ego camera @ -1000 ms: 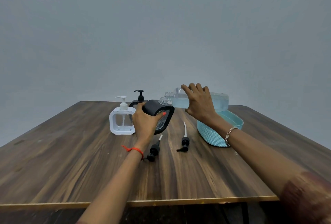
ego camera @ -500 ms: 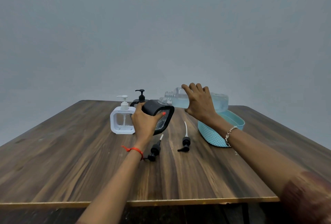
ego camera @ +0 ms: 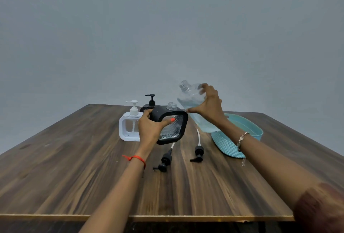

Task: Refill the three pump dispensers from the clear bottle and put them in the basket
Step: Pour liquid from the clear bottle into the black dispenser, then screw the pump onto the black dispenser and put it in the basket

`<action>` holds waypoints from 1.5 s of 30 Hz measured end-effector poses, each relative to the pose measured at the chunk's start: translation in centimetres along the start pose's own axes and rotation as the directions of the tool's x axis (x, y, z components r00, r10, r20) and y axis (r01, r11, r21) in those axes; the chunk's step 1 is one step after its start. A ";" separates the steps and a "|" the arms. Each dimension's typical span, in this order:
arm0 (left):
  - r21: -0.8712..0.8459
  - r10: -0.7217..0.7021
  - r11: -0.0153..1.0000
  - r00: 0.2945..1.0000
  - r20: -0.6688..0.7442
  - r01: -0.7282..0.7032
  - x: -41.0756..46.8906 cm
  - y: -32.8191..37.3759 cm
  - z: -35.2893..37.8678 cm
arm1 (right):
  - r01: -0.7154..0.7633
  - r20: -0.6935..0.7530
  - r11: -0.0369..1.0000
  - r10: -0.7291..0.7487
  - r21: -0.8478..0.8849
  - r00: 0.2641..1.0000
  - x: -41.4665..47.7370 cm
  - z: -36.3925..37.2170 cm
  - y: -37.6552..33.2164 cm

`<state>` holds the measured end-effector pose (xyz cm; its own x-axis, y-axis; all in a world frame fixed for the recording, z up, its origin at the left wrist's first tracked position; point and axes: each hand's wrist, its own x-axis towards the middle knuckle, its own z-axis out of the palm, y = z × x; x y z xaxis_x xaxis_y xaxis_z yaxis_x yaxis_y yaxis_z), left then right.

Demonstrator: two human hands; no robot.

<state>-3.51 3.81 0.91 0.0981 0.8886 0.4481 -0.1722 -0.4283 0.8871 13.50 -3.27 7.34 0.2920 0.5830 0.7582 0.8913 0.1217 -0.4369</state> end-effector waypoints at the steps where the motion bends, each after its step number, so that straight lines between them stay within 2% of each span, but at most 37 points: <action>1: -0.019 -0.007 1.000 1.000 0.010 0.008 0.1 -0.1 -0.1 | -0.037 0.011 0.999 0.036 0.038 0.999 0.2 0.2 0.2; 7: -0.070 -0.055 0.996 0.998 0.018 0.056 1.1 -1.2 -1.2 | -0.247 0.101 0.898 0.225 0.364 0.969 1.2 2.1 1.7; 14: -0.045 -0.075 0.996 0.997 0.017 0.076 2.6 -2.7 -2.7 | -0.359 0.162 0.817 0.320 0.452 0.933 1.2 4.8 4.2; 17: -0.051 -0.070 0.996 0.998 0.011 0.070 3.0 -3.1 -2.9 | -0.380 0.189 0.793 0.329 0.477 0.925 0.9 5.6 5.3; 26: -0.130 -0.078 0.988 0.994 0.073 0.087 3.4 -3.7 -3.1 | -0.465 0.410 0.654 0.249 0.597 0.877 1.0 6.9 8.3; 29: -0.167 -0.080 0.981 0.992 0.095 0.095 3.6 -3.7 -3.2 | -0.471 0.511 0.718 0.186 0.513 0.839 1.5 5.7 8.1; 31: -0.196 -0.070 0.977 0.993 0.100 0.089 3.8 -3.7 -3.2 | -0.421 0.399 0.816 0.261 0.396 0.879 0.8 5.4 7.3; 32: -0.214 -0.066 0.973 0.993 0.102 0.087 4.0 -3.6 -3.3 | -0.370 0.266 0.875 0.293 0.312 0.918 0.1 5.3 6.7; 33: -0.231 -0.064 0.969 0.992 0.108 0.088 4.2 -3.5 -3.3 | -0.279 0.114 0.932 0.259 0.230 0.959 -0.9 5.3 6.1; 34: -0.242 -0.063 0.966 0.991 0.118 0.090 4.4 -3.3 -3.3 | -0.155 -0.009 0.975 0.158 0.158 0.987 -2.2 5.5 5.5; 35: -0.251 -0.062 0.964 0.990 0.130 0.093 4.6 -3.1 -3.3 | -0.026 -0.069 0.995 0.033 0.091 0.997 -3.6 5.6 4.8; 36: -0.260 -0.060 0.961 0.988 0.142 0.096 4.8 -2.9 -3.3 | 0.095 -0.069 0.995 -0.093 0.027 0.993 -4.9 5.8 4.1; 38: -0.283 -0.057 0.954 0.986 0.159 0.101 5.0 -2.4 -3.4 | 0.304 0.029 0.950 -0.303 -0.073 0.953 -6.9 5.9 3.2; 40: -0.309 -0.053 0.945 0.984 0.170 0.104 5.1 -2.1 -3.4 | 0.371 0.268 0.928 -0.356 -0.008 0.895 -8.0 6.2 2.5; 41: -0.318 -0.052 0.942 0.983 0.174 0.106 5.1 -2.0 -3.4 | 0.358 0.448 0.932 -0.343 0.056 0.825 -8.2 6.5 2.2; 43: -0.324 -0.054 0.939 0.982 0.184 0.112 5.0 -1.8 -3.5 | 0.388 0.738 0.918 -0.316 0.079 0.596 -8.5 7.5 1.6; 44: -0.325 -0.056 0.939 0.981 0.187 0.115 5.0 -1.8 -3.5 | 0.440 0.809 0.896 -0.301 0.059 0.504 -8.6 8.0 1.5; 45: -0.326 -0.057 0.938 0.980 0.189 0.118 4.9 -1.8 -3.5 | 0.487 0.841 0.872 -0.298 0.048 0.452 -8.6 8.3 1.3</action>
<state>-6.15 9.55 1.11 0.2916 0.8645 0.4095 -0.4696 -0.2436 0.8486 9.30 -1.42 -3.78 -0.4256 0.9025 0.0658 0.9030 0.4283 -0.0349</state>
